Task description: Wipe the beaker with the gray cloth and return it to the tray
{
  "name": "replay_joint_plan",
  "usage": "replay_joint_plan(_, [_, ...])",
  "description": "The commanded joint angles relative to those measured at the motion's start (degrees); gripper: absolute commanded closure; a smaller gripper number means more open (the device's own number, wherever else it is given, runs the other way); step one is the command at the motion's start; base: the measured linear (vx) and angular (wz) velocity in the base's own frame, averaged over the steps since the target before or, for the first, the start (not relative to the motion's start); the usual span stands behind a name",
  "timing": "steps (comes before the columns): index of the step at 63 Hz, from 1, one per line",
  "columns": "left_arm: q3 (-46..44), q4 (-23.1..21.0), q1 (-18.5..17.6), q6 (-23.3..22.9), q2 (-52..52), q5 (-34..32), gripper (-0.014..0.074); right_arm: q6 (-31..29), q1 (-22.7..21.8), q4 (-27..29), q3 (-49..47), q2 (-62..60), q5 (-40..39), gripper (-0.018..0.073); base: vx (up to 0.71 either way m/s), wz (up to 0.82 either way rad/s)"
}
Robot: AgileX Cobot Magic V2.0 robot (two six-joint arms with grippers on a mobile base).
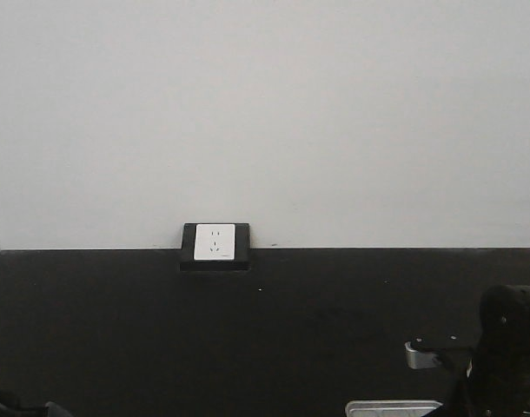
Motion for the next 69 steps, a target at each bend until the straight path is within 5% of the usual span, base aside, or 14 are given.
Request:
replay_joint_plan(1, [-1.5,-0.6,0.1,-0.3,-0.9,-2.8,0.0059,-0.2,-0.3,-0.1,-1.6,-4.5,1.3,0.0192,0.00,0.00])
replay_joint_plan(16, [-1.5,-0.6,0.1,-0.3,-0.9,-2.8,0.0059,-0.2,-0.3,-0.3,-1.6,-13.2,2.8,0.0194,0.00,0.00])
replay_joint_plan(32, [-1.5,3.1,0.1,0.1,-0.9,-3.1,0.0100,-0.7,-0.2,4.1,2.7,-28.3,-8.7,0.0314,0.00,0.00])
replay_joint_plan(46, [-1.5,3.9,0.1,3.7,-4.4,-7.3,0.0358,-0.7,-0.2,4.5,15.6,-43.5,-20.7,0.0567,0.00,0.00])
replay_joint_plan(56, [-1.5,3.9,0.1,3.7,-9.4,-12.1,0.0596,-0.4,-0.2,5.2,20.5,-50.2,-23.1,0.0573,0.00,0.00])
replay_joint_plan(69, [-1.5,3.9,0.1,3.7,-13.3,-13.9,0.0604,-0.4,-0.2,9.1,21.3,-54.5,-21.4,0.0571,0.00,0.00])
